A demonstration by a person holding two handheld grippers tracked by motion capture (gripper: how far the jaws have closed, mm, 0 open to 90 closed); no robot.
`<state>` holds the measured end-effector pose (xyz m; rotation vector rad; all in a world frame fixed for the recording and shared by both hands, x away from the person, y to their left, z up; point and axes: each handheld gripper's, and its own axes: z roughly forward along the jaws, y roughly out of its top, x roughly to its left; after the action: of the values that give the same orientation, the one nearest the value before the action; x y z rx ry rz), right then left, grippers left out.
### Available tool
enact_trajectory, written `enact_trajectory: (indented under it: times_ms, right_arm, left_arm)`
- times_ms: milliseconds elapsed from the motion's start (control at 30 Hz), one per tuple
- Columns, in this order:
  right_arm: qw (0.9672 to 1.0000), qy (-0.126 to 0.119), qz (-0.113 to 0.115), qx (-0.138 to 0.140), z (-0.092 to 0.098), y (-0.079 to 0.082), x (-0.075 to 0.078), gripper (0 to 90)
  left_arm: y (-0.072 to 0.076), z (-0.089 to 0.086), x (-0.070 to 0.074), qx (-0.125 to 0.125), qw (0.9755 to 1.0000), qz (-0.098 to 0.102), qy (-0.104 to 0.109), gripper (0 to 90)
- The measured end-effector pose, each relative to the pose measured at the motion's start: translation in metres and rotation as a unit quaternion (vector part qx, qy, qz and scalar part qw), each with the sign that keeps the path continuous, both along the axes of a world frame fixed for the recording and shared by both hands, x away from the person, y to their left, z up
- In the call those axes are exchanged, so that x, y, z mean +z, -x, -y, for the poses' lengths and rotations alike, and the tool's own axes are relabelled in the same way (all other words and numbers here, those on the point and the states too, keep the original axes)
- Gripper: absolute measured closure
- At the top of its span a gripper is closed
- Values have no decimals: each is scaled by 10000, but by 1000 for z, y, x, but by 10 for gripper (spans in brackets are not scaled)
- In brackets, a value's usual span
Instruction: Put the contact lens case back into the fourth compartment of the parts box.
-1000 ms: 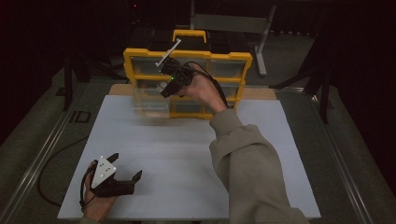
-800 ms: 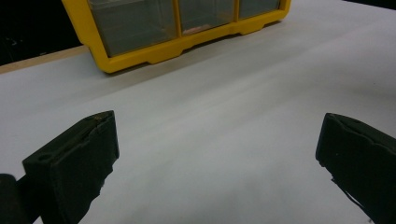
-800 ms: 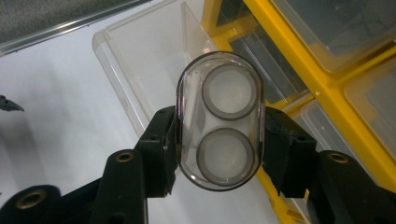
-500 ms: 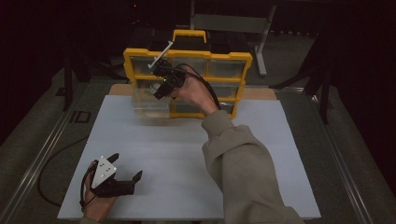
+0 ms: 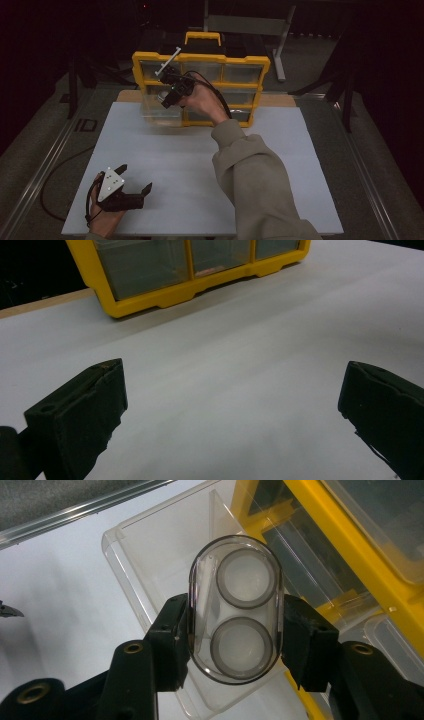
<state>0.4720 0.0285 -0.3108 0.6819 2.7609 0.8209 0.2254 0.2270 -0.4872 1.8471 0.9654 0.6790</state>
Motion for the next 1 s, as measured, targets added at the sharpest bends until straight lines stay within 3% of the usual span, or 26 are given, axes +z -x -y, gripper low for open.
enact_trajectory:
  times_ms: [100, 167, 267, 733, 1000]
  right_arm:
    - [9999, -95, -24, -38, 1, -2, -1, 447]
    - [9996, -187, -187, -78, 1, -1, -2, 296]
    - [9998, -157, 7, -154, 5, 0, -3, 193]
    - [9985, -289, 203, -416, 68, 16, -1, 133]
    - [9953, -438, 400, -772, 109, 29, -7, 107]
  left_arm:
    - [0, 0, 0, -1, 10000, 1, -10, 1]
    - [0, 0, 0, 13, 10000, -6, -8, 1]
    - [0, 0, 0, 20, 10000, 4, 13, 1]
    - [0, 1, 0, 64, 10000, 18, -15, 1]
    - [-1, 1, 0, 127, 9999, 35, 19, 0]
